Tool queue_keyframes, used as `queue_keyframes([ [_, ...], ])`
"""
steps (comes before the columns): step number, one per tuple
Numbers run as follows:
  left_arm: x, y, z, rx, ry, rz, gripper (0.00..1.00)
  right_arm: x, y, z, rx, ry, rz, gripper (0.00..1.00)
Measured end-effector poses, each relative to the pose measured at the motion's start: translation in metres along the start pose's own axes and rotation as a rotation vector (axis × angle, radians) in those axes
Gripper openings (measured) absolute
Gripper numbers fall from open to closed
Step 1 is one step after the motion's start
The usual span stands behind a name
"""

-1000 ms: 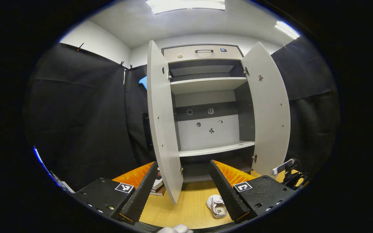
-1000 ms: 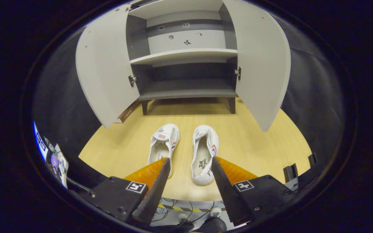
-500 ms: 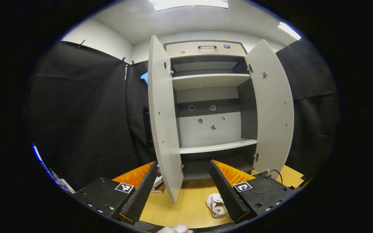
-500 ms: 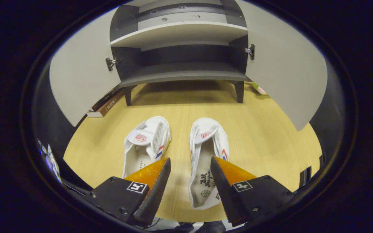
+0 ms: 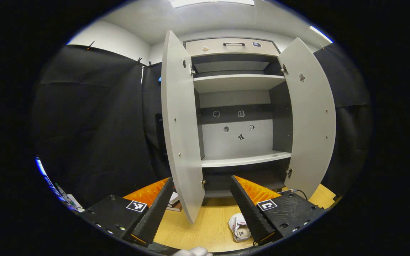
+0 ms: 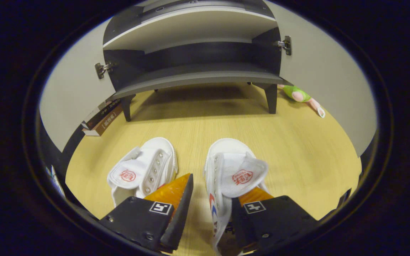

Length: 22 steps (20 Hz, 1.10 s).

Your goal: Grab one shoe with the right hand and put it into the shoe cabinet, grab the other shoe with the left hand and put it into the shoe cabinet; then close the right door with the right hand and the left door with the left hand.

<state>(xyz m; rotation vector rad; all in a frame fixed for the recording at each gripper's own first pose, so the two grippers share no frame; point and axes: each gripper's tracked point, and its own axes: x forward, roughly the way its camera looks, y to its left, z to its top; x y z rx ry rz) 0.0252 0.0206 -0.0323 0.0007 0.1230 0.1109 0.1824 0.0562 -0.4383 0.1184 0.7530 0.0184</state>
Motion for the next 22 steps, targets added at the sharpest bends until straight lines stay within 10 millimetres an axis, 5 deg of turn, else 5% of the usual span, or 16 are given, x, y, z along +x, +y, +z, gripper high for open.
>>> queue_keyframes([
  [4, 0.008, -0.003, 0.004, 0.022, -0.004, 0.020, 0.96, 0.005, 0.008, -0.009, 0.020, 0.033, 0.062, 0.16],
  [11, 0.008, -0.001, 0.016, 0.005, -0.033, 0.052, 0.96, -0.019, 0.007, 0.006, -0.004, 0.063, 0.115, 0.07],
  [16, -0.002, -0.003, 0.015, 0.005, -0.043, 0.060, 1.00, -0.064, 0.018, 0.060, -0.014, -0.018, 0.141, 0.07],
  [22, -0.007, -0.004, 0.011, -0.002, -0.043, 0.062, 1.00, -0.123, 0.033, 0.164, -0.010, -0.161, 0.174, 0.07],
])
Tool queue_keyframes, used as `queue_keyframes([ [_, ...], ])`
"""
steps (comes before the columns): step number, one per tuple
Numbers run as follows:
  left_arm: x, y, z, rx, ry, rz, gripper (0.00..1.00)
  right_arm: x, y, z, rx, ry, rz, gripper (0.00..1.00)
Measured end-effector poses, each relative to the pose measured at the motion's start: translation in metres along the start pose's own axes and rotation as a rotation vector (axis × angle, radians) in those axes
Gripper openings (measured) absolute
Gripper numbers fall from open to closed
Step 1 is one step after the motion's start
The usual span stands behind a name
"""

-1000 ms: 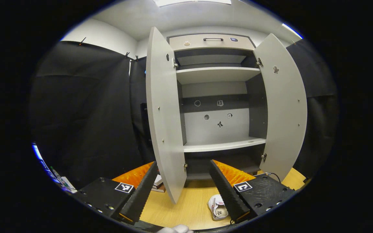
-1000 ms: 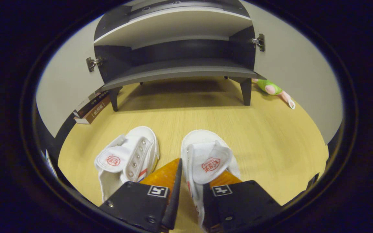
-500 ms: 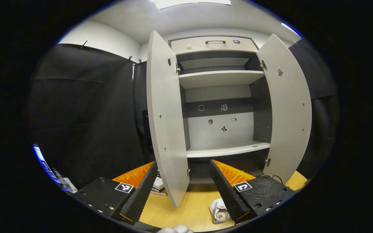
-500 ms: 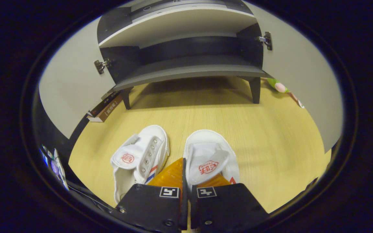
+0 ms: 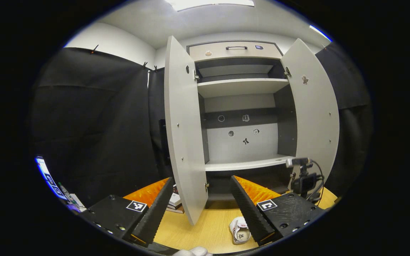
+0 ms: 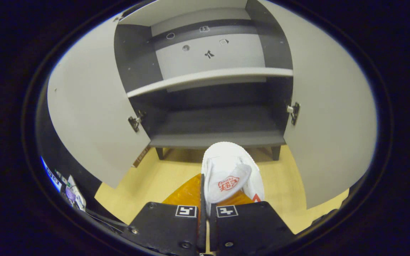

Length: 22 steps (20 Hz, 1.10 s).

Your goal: Grab one shoe with the right hand and put it into the shoe cabinet, grab the other shoe with the left hand and put it into the shoe cabinet; then close the right door with the right hand and the left door with the left hand.

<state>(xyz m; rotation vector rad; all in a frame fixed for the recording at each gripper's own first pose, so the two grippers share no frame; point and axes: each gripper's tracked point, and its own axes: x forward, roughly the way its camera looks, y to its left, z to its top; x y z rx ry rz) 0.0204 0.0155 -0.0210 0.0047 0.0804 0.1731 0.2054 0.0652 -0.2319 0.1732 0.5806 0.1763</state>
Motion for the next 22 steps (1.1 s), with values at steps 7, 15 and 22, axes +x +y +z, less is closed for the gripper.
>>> queue_keyframes([
  [7, -0.010, 0.001, -0.004, -0.009, -0.010, 0.014, 0.96, -0.015, 0.016, 0.142, -0.021, -0.189, -0.013, 0.07],
  [15, -0.015, 0.009, -0.005, -0.018, -0.001, 0.065, 0.96, 0.036, 0.006, 0.262, -0.066, -0.293, -0.078, 0.07],
  [22, -0.021, 0.016, -0.009, -0.010, 0.025, 0.124, 0.96, 0.105, 0.003, 0.324, -0.126, -0.309, -0.105, 0.07],
])
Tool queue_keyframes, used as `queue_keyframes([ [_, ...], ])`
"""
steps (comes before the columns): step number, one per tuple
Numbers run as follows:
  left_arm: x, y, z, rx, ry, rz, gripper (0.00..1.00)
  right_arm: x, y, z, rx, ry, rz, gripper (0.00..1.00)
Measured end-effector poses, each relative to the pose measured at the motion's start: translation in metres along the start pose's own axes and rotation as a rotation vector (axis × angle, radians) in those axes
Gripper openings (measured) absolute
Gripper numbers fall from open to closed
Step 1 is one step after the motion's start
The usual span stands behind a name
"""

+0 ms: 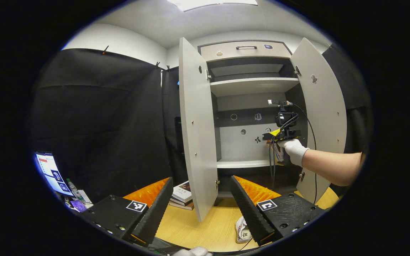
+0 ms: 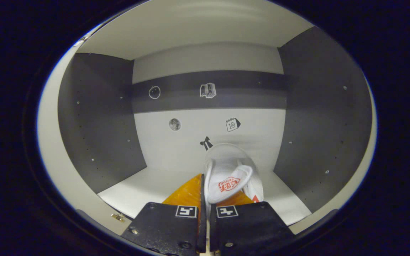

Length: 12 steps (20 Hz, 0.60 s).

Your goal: Grab one shoe with the right hand and put it into the shoe cabinet, grab the other shoe with the left hand and put it into the shoe cabinet; then close the right door with the right hand and the left door with the left hand.

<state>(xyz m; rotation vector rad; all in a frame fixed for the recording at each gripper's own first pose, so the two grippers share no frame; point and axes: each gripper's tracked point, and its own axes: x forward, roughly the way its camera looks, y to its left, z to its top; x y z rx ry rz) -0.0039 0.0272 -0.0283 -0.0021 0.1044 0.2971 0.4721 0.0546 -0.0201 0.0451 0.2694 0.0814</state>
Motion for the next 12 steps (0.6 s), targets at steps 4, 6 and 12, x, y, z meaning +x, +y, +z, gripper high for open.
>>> queue_keyframes([
  [4, 0.001, 0.003, -0.003, 0.002, 0.016, 0.018, 0.96, 0.032, 0.005, -0.009, -0.025, 0.061, -0.010, 0.07],
  [6, 0.000, 0.002, -0.005, -0.003, 0.022, 0.020, 0.96, 0.039, 0.004, -0.013, -0.008, 0.098, -0.025, 0.07],
  [12, 0.001, 0.005, -0.005, -0.007, 0.022, 0.027, 0.96, 0.042, -0.008, -0.025, 0.038, 0.179, -0.059, 0.27],
])
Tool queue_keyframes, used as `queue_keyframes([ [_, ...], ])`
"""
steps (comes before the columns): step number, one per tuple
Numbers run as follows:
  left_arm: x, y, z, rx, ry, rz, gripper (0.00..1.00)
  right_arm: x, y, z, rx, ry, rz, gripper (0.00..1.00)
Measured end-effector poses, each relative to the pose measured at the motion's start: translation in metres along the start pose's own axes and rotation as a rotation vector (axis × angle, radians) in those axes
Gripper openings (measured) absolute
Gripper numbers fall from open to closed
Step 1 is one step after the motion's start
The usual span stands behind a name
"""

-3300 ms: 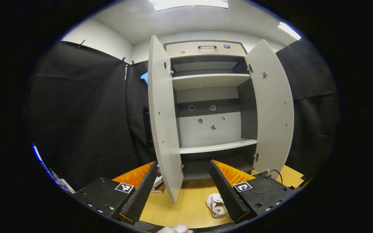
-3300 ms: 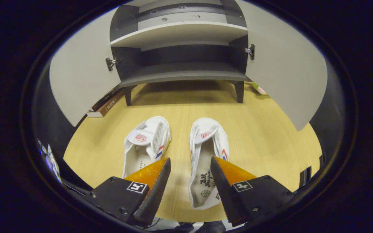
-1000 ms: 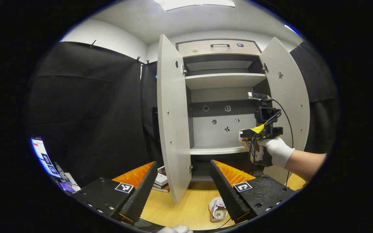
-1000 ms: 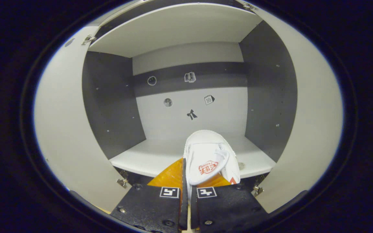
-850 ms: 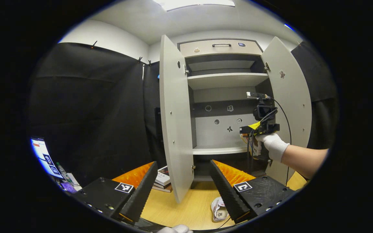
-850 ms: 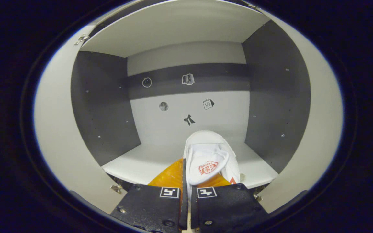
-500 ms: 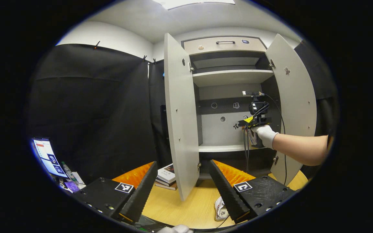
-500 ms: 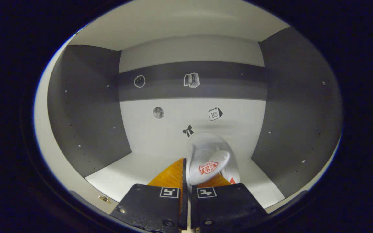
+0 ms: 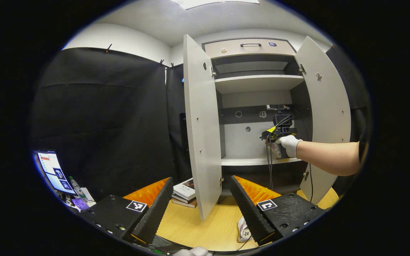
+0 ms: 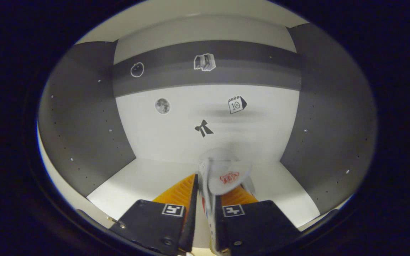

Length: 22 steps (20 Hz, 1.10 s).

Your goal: Grab one shoe with the right hand and put it into the shoe cabinet, grab the other shoe with the left hand and put it into the shoe cabinet; then close the right door with the right hand and the left door with the left hand.

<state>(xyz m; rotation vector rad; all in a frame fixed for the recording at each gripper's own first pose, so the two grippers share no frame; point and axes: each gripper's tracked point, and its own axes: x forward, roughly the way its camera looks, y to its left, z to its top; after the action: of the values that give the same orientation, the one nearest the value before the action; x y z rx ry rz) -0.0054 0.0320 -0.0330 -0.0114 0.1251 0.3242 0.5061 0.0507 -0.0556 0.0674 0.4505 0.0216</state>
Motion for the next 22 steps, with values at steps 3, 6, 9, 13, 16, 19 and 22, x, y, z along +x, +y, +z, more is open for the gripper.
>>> queue_keyframes([
  [3, 0.000, 0.002, -0.001, -0.001, -0.002, -0.007, 0.96, -0.012, 0.003, 0.014, 0.002, -0.059, 0.014, 0.37],
  [6, 0.001, 0.002, -0.004, -0.004, 0.000, -0.019, 0.96, -0.025, 0.004, 0.015, 0.003, -0.070, 0.030, 0.50],
  [9, 0.003, 0.001, -0.003, -0.002, -0.004, -0.037, 0.96, -0.049, -0.002, 0.023, 0.000, -0.121, 0.029, 0.63],
  [13, 0.004, -0.002, -0.001, -0.012, -0.014, -0.074, 0.96, -0.112, -0.006, 0.042, -0.015, -0.250, 0.037, 0.87],
  [16, 0.007, -0.004, 0.000, -0.015, -0.026, -0.105, 1.00, -0.175, -0.006, 0.044, -0.043, -0.347, 0.054, 1.00],
  [19, 0.010, -0.005, 0.002, -0.011, -0.030, -0.140, 1.00, -0.241, -0.012, 0.033, -0.032, -0.430, 0.076, 1.00],
  [22, 0.012, -0.006, -0.007, -0.009, -0.029, -0.176, 1.00, -0.298, -0.024, 0.003, 0.000, -0.481, 0.097, 1.00],
])
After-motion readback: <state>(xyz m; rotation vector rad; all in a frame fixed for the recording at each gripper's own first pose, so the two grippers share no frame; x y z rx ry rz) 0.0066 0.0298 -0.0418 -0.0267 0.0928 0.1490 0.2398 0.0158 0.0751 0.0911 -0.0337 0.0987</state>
